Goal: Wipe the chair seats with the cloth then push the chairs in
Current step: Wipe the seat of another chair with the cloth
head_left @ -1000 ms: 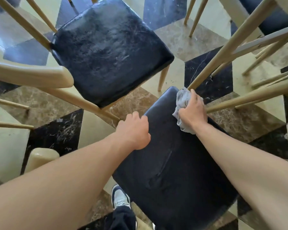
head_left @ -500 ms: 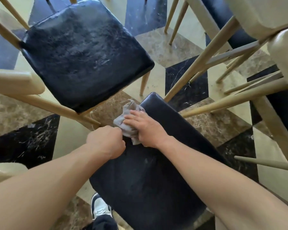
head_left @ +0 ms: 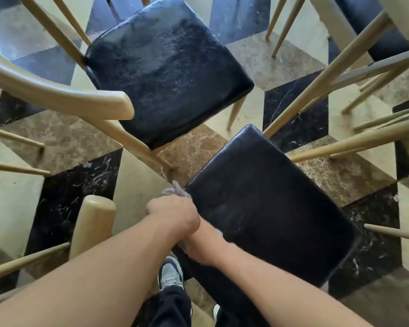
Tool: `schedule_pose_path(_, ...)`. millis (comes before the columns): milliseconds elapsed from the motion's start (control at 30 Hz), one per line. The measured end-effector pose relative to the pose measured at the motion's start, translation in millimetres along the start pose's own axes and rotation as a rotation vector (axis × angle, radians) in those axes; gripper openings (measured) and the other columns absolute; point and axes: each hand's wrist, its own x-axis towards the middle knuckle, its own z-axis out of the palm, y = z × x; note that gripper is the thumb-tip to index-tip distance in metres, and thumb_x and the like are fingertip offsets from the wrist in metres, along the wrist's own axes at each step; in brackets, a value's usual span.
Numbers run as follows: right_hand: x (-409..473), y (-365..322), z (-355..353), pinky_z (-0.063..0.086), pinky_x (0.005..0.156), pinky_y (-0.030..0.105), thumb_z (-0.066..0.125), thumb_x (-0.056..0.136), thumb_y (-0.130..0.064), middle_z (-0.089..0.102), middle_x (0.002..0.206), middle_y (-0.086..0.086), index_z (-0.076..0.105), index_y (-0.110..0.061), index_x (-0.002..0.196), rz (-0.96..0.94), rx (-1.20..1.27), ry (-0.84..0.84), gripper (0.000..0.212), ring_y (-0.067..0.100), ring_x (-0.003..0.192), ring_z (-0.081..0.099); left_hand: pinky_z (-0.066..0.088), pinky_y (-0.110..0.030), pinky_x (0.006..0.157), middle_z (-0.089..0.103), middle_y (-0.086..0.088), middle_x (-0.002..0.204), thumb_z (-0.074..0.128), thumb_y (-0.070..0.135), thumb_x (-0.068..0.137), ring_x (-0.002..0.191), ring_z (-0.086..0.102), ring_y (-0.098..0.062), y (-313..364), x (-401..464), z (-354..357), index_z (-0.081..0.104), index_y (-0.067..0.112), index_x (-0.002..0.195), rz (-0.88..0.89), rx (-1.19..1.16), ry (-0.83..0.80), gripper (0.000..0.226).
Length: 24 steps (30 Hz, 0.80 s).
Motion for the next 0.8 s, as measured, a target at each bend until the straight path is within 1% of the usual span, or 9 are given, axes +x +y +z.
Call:
schedule_pose_path(67, -10, 6, 3, 0.057, 0.073, 0.029, 0.091, 0.051, -0.004, 0.071, 0.101, 0.006, 0.069, -0.016, 0.114, -0.168, -0.022, -0.008, 0.069, 0.023, 0.088, 0.066, 0.043, -0.046, 0.098, 0.054, -0.005, 0.139, 0.041, 0.031, 0.092, 0.122, 0.053, -0.031, -6, -5, -6, 0.055, 0.020, 0.135, 0.023, 0.039, -0.049, 0.047)
schedule_pose_path(167, 11, 41, -24, 0.036, 0.114, 0.036, 0.077, 0.080, -0.011, 0.058, 0.141, 0.010, 0.063, -0.014, 0.134, -0.333, -0.221, -0.050, 0.056, 0.029, 0.136, 0.043, 0.043, -0.049, 0.101, 0.054, -0.003, 0.140, 0.046, 0.037, 0.091, 0.124, 0.053, -0.031, -9, -16, -16, 0.053, 0.023, 0.138, 0.048, 0.119, -0.058, 0.049)
schedule_pose_path(267, 34, 52, -34, 0.018, 0.123, 0.047, 0.058, 0.096, -0.008, 0.033, 0.161, 0.011, 0.043, -0.009, 0.150, -0.227, -0.323, -0.060, 0.056, 0.033, 0.152, 0.019, 0.043, -0.048, 0.102, 0.049, -0.002, 0.145, 0.051, 0.038, 0.092, 0.130, 0.049, -0.029, -9, -24, -15, 0.045, 0.023, 0.144, 0.047, 0.174, -0.068, 0.054)
schedule_pose_path(333, 48, 42, -28, 0.009, 0.125, 0.044, 0.059, 0.097, -0.013, 0.016, 0.167, 0.010, 0.026, -0.015, 0.157, -0.069, -0.376, -0.057, 0.068, 0.030, 0.155, 0.005, 0.046, -0.044, 0.097, 0.052, -0.002, 0.140, 0.051, 0.031, 0.092, 0.125, 0.053, -0.027, -13, -31, -11, 0.048, 0.020, 0.141, 0.049, 0.206, -0.052, 0.049)
schedule_pose_path(400, 59, 30, -18, 0.006, 0.125, 0.043, 0.064, 0.095, -0.019, 0.016, 0.166, 0.012, 0.025, -0.016, 0.156, 0.057, -0.366, -0.012, 0.072, 0.030, 0.154, 0.004, 0.049, -0.039, 0.090, 0.057, 0.000, 0.128, 0.054, 0.027, 0.091, 0.116, 0.057, -0.024, -18, -35, -7, 0.053, 0.021, 0.134, 0.063, 0.254, -0.040, 0.043)
schedule_pose_path(500, 61, 15, -6, 0.005, 0.124, 0.043, 0.059, 0.095, -0.011, 0.017, 0.165, 0.011, 0.024, -0.012, 0.156, 0.120, -0.297, 0.027, 0.070, 0.031, 0.154, 0.002, 0.042, -0.032, 0.068, 0.058, 0.002, 0.114, 0.059, 0.024, 0.091, 0.108, 0.059, -0.021, -27, -38, -9, 0.056, 0.020, 0.128, 0.028, 0.303, -0.044, 0.038)
schedule_pose_path(600, 47, 5, 7, 0.005, 0.125, 0.039, 0.056, 0.096, -0.007, 0.011, 0.168, 0.010, 0.013, -0.006, 0.159, 0.127, -0.184, -0.001, 0.076, 0.026, 0.155, -0.001, 0.039, -0.035, 0.073, 0.058, -0.001, 0.124, 0.057, 0.020, 0.094, 0.114, 0.056, -0.023, -31, -40, -12, 0.055, 0.018, 0.131, -0.016, 0.319, -0.026, 0.037)
schedule_pose_path(667, 30, -9, 20, 0.008, 0.123, 0.037, 0.054, 0.098, -0.012, 0.012, 0.168, 0.011, 0.016, -0.004, 0.158, 0.113, -0.172, -0.024, 0.072, 0.027, 0.155, 0.004, 0.040, -0.038, 0.078, 0.058, -0.003, 0.127, 0.060, 0.020, 0.093, 0.113, 0.056, -0.025, -30, -44, -11, 0.055, 0.016, 0.131, -0.020, 0.393, -0.051, 0.039)
schedule_pose_path(800, 3, -34, 44, 0.042, 0.099, 0.047, 0.064, 0.088, -0.009, 0.042, 0.148, 0.012, 0.041, -0.005, 0.146, 0.141, -0.107, 0.061, 0.062, 0.036, 0.122, 0.041, 0.032, -0.032, 0.056, 0.058, 0.000, 0.108, 0.065, 0.014, 0.088, 0.088, 0.051, -0.022, -31, -48, -8, 0.063, 0.017, 0.120, -0.075, 0.433, -0.104, 0.033)
